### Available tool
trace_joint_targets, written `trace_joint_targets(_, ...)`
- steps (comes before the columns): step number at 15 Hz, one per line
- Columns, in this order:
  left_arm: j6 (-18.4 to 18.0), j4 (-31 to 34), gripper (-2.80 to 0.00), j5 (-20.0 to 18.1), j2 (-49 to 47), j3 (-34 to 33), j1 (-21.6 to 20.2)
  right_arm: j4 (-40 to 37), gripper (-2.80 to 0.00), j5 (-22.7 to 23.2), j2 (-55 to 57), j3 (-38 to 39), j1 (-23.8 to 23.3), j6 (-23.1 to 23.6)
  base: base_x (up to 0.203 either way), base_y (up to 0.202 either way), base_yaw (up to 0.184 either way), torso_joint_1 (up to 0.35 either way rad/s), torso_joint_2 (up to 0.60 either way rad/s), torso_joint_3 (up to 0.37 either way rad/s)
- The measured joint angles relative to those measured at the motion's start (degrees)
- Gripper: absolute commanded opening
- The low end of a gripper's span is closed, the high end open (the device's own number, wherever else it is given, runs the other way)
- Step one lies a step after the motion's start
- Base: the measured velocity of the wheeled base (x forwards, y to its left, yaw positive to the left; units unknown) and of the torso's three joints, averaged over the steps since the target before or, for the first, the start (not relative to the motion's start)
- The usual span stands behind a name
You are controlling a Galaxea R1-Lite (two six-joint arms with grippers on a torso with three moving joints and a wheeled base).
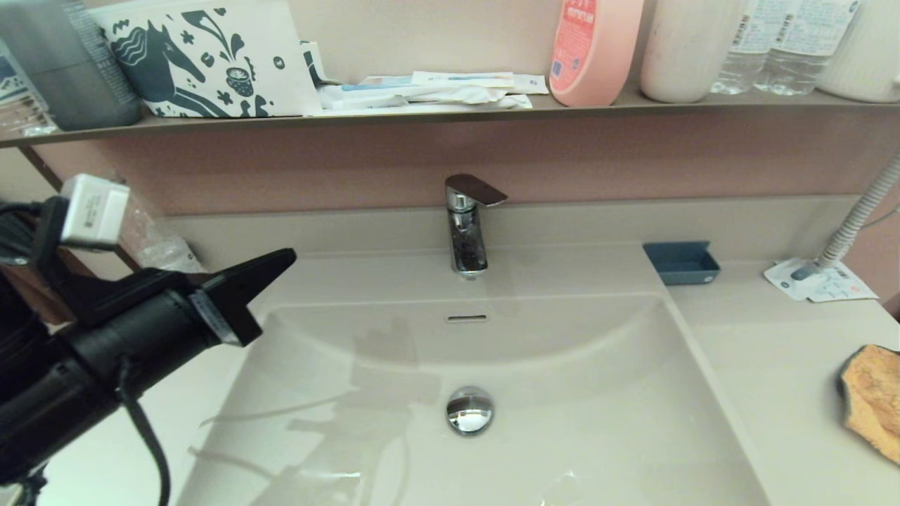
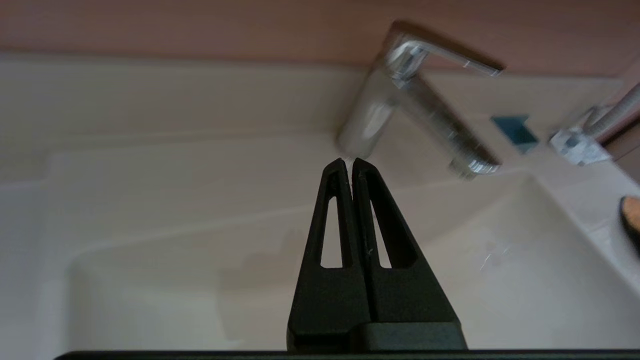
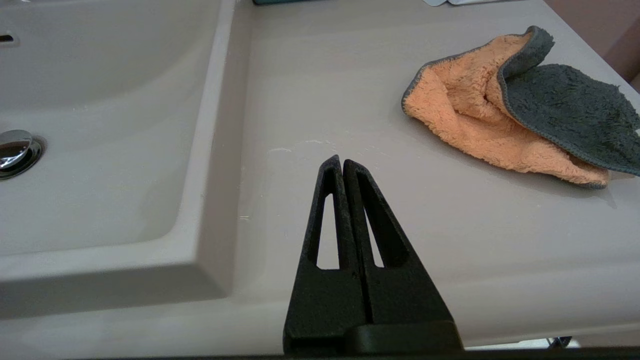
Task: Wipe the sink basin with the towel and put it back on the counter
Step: Turn on the faucet
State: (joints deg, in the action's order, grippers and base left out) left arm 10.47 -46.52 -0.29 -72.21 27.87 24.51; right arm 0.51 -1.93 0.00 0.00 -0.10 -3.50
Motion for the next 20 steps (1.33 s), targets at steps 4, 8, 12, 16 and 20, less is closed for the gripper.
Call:
trace_joint_targets(4,-0.02,-2.33,-2.80,11.57,-10.05,7.87,10.46,0.00,-2.80,0.01,0.00,0.00,0.00,0.00,0.000,0.000,0.000,0.000,0.00,0.000)
trace_joint_targets(8,-1.47,-2.79,-2.80,15.67,-18.06,14.46,14.73,0.00,-2.80,0.00,0.00,0.00,0.00,0.00,0.000,0.000,0.000,0.000,0.00,0.000)
trace_joint_targets(12,-2.67,-2.86,-2.80,16.28,-24.52,19.99,18.91,0.00,-2.80,0.01,0.00,0.00,0.00,0.01,0.000,0.000,0.000,0.000,0.00,0.000)
trace_joint_targets(16,-3.50,-2.86,-2.80,16.47,-29.70,25.83,21.32,0.00,-2.80,0.00,0.00,0.00,0.00,0.00,0.000,0.000,0.000,0.000,0.00,0.000)
trace_joint_targets(20,-4.28,-2.93,-2.80,16.38,-34.23,32.79,21.54,0.00,-2.80,0.00,0.00,0.00,0.00,0.01,0.000,0.000,0.000,0.000,0.00,0.000)
